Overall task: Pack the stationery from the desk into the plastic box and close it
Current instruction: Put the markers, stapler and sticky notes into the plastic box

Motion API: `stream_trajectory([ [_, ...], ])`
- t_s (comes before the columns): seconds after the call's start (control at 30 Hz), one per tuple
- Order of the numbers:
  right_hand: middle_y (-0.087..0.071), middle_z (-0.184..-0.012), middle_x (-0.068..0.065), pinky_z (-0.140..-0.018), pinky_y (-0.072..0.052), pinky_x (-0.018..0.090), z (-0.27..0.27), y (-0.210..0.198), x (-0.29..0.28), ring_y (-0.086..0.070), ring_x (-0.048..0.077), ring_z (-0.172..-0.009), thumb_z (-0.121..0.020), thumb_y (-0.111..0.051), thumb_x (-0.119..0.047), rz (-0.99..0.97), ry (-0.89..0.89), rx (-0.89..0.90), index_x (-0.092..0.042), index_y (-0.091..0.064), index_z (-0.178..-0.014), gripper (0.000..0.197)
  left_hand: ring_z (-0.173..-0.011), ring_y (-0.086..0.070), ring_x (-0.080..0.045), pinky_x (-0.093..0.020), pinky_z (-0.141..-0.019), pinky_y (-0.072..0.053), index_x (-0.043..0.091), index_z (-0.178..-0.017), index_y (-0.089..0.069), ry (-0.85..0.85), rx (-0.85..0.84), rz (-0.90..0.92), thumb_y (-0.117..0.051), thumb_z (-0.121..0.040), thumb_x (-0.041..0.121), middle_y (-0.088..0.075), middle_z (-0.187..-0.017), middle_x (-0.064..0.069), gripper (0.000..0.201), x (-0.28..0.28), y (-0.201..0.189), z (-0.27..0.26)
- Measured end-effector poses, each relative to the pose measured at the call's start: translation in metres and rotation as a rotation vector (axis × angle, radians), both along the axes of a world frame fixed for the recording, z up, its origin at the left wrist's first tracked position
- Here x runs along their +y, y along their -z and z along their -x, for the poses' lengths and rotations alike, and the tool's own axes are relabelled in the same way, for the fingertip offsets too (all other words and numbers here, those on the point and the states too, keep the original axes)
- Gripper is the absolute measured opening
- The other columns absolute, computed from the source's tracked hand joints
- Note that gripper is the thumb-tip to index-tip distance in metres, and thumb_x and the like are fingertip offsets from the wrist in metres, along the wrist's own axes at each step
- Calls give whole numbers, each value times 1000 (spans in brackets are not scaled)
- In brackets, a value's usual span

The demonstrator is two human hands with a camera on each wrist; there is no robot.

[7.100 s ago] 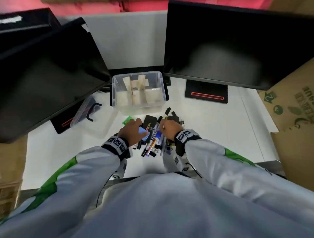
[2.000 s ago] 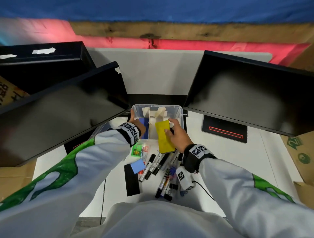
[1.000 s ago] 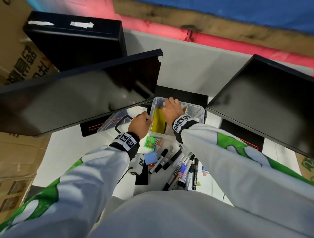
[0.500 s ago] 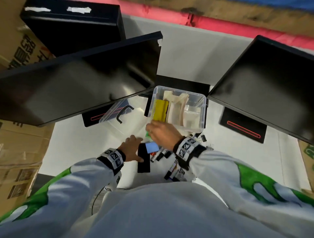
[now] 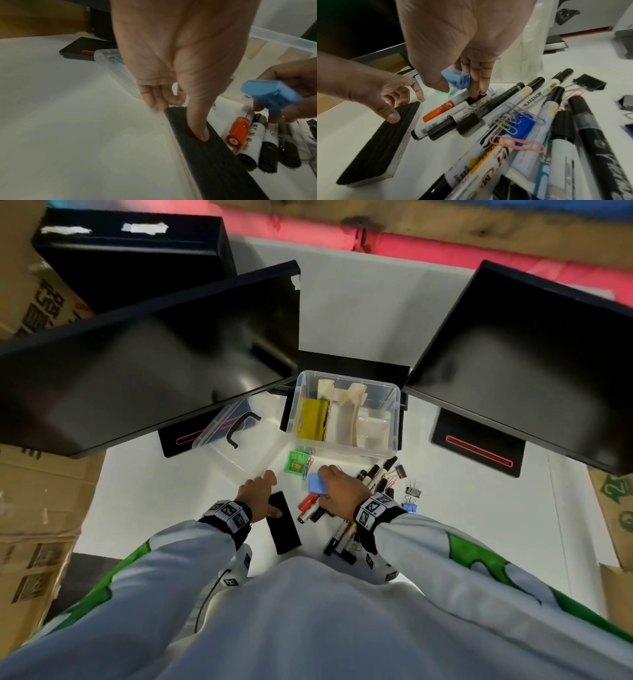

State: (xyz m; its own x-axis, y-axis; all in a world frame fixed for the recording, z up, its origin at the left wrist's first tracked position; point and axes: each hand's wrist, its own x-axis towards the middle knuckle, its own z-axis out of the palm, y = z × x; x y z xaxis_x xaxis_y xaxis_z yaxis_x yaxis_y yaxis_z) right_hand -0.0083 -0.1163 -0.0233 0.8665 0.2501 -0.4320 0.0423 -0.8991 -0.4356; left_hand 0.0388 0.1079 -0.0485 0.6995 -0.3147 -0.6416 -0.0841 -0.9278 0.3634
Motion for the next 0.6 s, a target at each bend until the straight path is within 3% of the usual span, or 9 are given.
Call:
stream_trajectory([
  [0.1, -58, -111, 17, -67, -43, 35, 2, -3, -4, -61, 36, -92, -93, -49, -25, -22, 63, 28, -8, -39, -118, 32, -118, -46, -34, -43, -98, -43, 25, -137, -37, 161, -94, -17, -79, -73, 22, -45, -127, -12, 76, 1, -4, 4],
  [0.17, -57, -110, 16, -68, -43, 35, 0, -4, -2, -61, 36, -94, -93, -49, -24, -8, 46, 10, -9, -38, -116, 30, -125, -39, -32, -44, -101, -41, 33, -142, -34, 434, -181, -41, -74, -73, 12, -35, -138, -10, 83, 4, -5, 8],
  [0.23, -52, -119, 17, -72, -43, 37, -6, -5, 6, -56, 35, -103, -91, -53, -21, 47, -27, -68, -7, -41, -121, 35, -129, -37, -31, -44, -101, -41, 38, -142, -32, 707, -235, -126, -71, -72, 5, -28, -146, -9, 87, 8, -8, 13],
  [0.3, -44, -132, 20, -83, -45, 41, -18, -5, 20, -49, 36, -113, -88, -55, -15, 70, -110, -128, -4, -44, -127, 42, -121, -46, -31, -42, -94, -48, 36, -131, -39, 813, -283, -169, -78, -67, 10, -38, -141, -11, 79, 10, -7, 17],
  [0.37, -38, -139, 21, -92, -44, 43, -33, -2, 36, -45, 37, -122, -85, -58, -8, 105, -170, -144, -4, -45, -130, 47, -113, -52, -31, -41, -88, -50, 30, -122, -46, 837, -296, -213, -81, -67, 19, -48, -131, -11, 65, 8, -14, 15],
  [0.43, -37, -140, 21, -95, -43, 43, -45, 2, 48, -44, 38, -125, -81, -60, -1, 137, -190, -143, -4, -44, -131, 52, -112, -51, -29, -42, -91, -46, 27, -124, -47, 797, -241, -225, -74, -77, 25, -49, -128, -6, 55, 10, -23, 11],
  [0.6, -40, -136, 21, -104, -34, 45, -48, 9, 54, -37, 39, -129, -89, -53, -7, 211, -247, -105, -1, -46, -129, 41, -101, -60, -25, -36, -89, -44, 26, -122, -53, 370, 214, -97, -73, -81, 31, -60, -115, -1, 46, 29, -63, -13],
])
